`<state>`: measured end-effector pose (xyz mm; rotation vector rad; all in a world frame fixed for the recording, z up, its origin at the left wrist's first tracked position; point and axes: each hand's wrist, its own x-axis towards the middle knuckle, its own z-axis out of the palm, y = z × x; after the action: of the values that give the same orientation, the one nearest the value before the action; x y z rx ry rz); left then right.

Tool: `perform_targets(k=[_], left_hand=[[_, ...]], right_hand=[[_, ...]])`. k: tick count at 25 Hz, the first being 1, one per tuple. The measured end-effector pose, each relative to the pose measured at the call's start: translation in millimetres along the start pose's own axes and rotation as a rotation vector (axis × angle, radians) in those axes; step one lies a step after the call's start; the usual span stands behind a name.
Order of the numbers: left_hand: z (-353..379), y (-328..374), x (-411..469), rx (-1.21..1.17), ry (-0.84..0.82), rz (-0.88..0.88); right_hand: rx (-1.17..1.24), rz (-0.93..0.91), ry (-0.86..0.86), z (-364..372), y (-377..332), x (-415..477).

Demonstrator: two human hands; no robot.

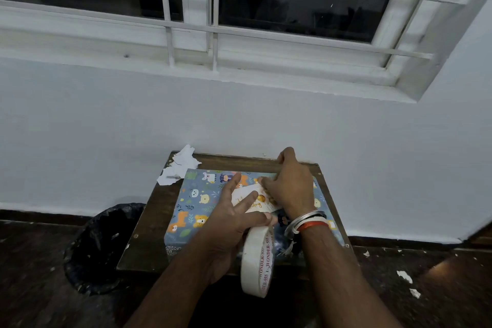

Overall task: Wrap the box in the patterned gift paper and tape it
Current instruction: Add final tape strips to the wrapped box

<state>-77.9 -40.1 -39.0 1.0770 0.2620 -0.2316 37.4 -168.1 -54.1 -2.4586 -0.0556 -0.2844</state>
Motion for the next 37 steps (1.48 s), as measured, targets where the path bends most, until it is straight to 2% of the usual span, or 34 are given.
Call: perform_targets(k=[7, 10, 13, 15, 22, 31, 33, 37], left_hand=[[-2, 2, -2, 0.036, 0.015, 0.059], [-6, 5, -8, 0.070, 0.028, 0.153], [-7, 9, -16, 0.131, -0.013, 0.261], [-6, 10, -20, 0.152, -0.062, 0.323], [-1, 5, -21, 0.272, -0.130, 0.438], [-6, -9, -11, 0.380, -0.093, 0.467], [-4, -14, -12, 0.441, -0.116, 0.525], [-5, -10, -9, 0.388, -0.060, 0.557]], right_hand=[[0.020, 0.006, -0.055, -14, 9, -4], [0.192, -0.068, -0.088, -35, 0, -24], [0.593, -0.044, -0.385, -65, -10, -55], [0.695, -0.043, -0.546, -86, -16, -72], [0.551, -0.176, -0.601, -95, -12, -75], [0.350, -0.363, -0.340, -90, -20, -78], [0.368, -0.317, -0.411, -92, -21, -78], [0.406, -0.220, -0.537, -92, -15, -79]])
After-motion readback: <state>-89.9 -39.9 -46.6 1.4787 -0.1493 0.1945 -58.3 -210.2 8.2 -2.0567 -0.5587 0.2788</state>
